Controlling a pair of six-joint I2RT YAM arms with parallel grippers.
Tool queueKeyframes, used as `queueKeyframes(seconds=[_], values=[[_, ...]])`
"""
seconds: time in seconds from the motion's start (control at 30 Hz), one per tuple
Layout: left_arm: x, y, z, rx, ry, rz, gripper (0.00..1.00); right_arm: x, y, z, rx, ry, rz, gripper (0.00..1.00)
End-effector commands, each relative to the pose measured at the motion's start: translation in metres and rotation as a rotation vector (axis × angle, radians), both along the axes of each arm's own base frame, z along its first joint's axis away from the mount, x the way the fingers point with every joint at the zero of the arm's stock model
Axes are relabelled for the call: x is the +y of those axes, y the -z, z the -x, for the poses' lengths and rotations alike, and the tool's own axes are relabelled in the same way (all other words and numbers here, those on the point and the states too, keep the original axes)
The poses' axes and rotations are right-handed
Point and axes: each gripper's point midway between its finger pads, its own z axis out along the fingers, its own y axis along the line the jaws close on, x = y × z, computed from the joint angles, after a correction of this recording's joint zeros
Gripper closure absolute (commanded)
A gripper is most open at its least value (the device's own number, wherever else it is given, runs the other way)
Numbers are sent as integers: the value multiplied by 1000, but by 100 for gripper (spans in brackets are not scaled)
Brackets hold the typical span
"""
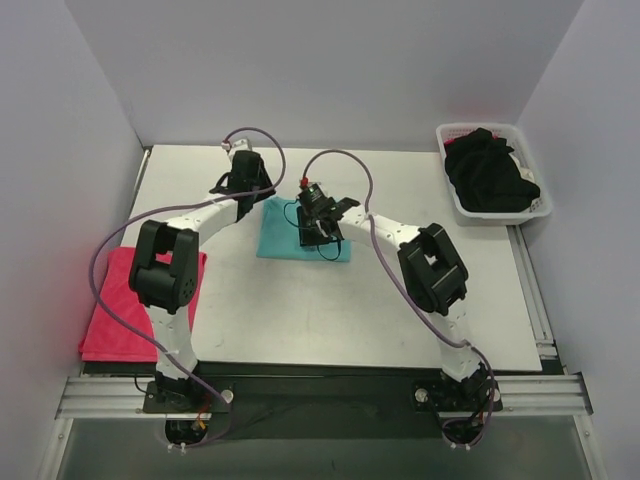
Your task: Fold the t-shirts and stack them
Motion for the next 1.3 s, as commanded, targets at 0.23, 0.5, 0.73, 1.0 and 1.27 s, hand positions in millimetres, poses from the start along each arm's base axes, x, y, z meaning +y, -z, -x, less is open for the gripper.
queueKeyframes(seconds=[0.23,0.5,0.73,1.0,1.27], values=[[-24,-23,44,-18,160,80,56,-55,-47,-25,-60,145,25,73],[-51,16,72,86,245,30,56,-90,-30,-52,-37,206,58,73],[-39,43,96,175,202,-75,57,-94,-25,-85,-55,193,50,73],[-7,71,133,265,103,-192,57,-95,-3,-103,-28,226,48,73],[10,94,150,367,39,-235,57,-115,23,-112,63,303,42,73]])
